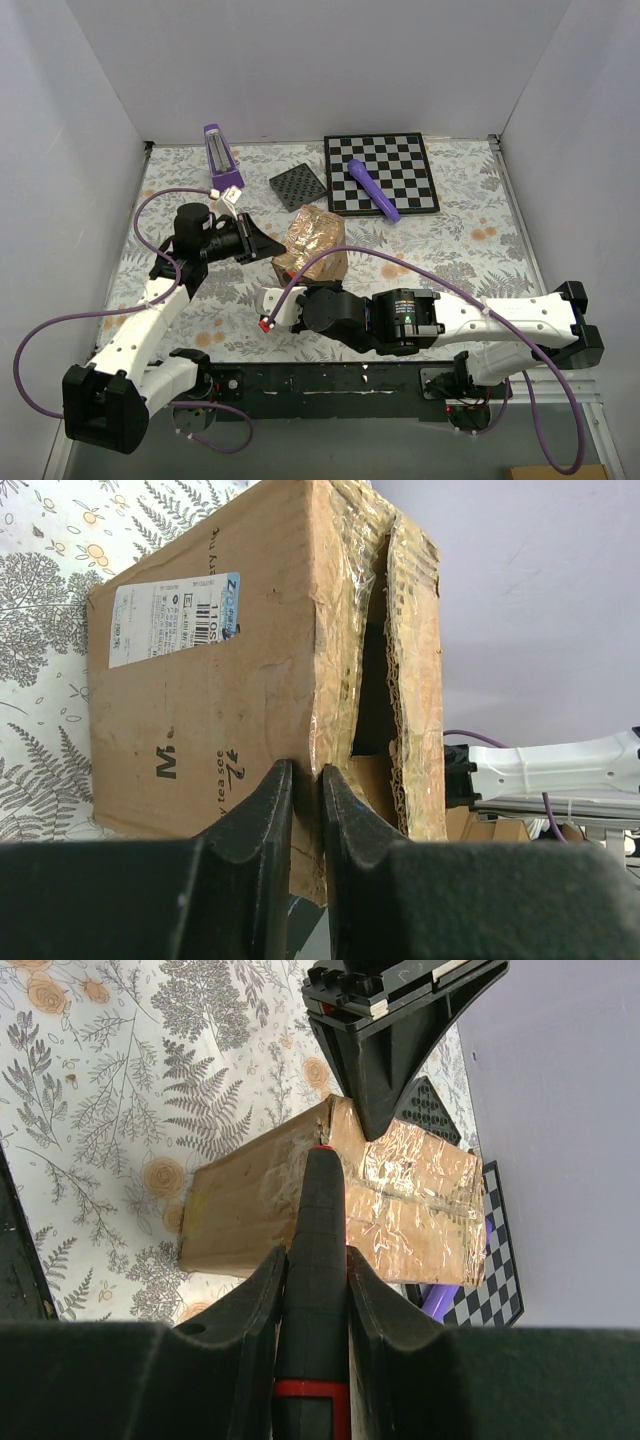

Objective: Unpack the express box
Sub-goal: Cut the express box at the center of the board.

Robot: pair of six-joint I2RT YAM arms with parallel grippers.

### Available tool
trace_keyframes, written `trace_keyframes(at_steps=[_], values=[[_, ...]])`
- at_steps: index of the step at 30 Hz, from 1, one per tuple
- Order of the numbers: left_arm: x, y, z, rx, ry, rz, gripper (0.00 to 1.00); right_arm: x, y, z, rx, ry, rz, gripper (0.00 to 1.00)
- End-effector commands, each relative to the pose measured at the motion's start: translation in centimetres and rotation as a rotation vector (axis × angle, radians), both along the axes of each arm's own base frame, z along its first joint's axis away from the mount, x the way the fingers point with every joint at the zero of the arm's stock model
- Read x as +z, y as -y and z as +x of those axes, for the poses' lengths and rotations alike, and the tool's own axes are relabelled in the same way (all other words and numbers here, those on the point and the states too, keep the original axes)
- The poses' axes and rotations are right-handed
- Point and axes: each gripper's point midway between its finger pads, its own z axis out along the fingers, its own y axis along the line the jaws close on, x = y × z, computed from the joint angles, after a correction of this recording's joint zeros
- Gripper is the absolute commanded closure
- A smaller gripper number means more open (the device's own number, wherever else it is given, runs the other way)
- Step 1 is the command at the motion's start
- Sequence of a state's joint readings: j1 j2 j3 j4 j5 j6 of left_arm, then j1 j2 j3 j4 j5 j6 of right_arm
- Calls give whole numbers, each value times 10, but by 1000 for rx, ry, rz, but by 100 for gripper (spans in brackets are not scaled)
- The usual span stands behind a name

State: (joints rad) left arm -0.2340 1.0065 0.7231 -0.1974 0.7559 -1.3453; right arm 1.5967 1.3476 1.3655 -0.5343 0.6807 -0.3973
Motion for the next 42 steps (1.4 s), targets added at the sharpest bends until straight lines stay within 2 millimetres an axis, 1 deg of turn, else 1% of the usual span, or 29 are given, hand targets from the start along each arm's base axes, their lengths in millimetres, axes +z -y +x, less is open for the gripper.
trace_keyframes(at_steps=[1, 5, 10, 13, 21, 27, 34, 40, 42], values=[[10, 0, -1, -8, 21, 15, 100, 10, 17, 8, -54, 24, -20, 99], [12, -3, 5, 17, 32, 39, 100, 11, 28, 11, -70, 31, -39, 99], [10, -6, 9, 32, 32, 67, 100, 11, 39, 13, -85, 44, -72, 99], [8, -6, 10, 31, 32, 77, 100, 15, 45, 14, -91, 48, -70, 99], [5, -5, 9, 13, 34, 85, 100, 12, 56, 16, -107, 51, -95, 99], [7, -5, 10, 13, 40, 83, 100, 3, 65, 16, -118, 43, -136, 99], [6, -6, 12, 34, 37, 84, 100, 9, 73, 16, -132, 36, -133, 99], [5, -7, 13, 42, 37, 86, 100, 9, 81, 16, -140, 28, -144, 99], [5, -7, 14, 43, 36, 84, 100, 13, 82, 15, -141, 23, -129, 99]])
